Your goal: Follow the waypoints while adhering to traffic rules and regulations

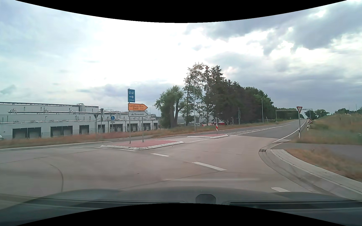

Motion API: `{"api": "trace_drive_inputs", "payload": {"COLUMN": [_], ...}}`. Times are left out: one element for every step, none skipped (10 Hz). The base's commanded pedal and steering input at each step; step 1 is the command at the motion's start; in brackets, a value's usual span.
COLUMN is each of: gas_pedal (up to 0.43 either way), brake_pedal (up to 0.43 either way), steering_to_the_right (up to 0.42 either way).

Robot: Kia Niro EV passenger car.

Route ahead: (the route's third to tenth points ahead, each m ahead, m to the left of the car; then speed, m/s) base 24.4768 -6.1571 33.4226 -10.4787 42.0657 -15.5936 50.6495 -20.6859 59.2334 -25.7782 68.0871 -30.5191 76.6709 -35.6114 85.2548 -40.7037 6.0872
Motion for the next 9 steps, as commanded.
{"api": "trace_drive_inputs", "payload": {"gas_pedal": [0.118,0.118,0.118,0.118,0.118,0.130,0.130,0.130,0.130], "brake_pedal": [0.000,0.000,0.000,0.000,0.000,0.000,0.000,0.000,0.000], "steering_to_the_right": [0.040,0.061,0.080,0.097,0.116,0.125,0.126,0.134,0.144]}}
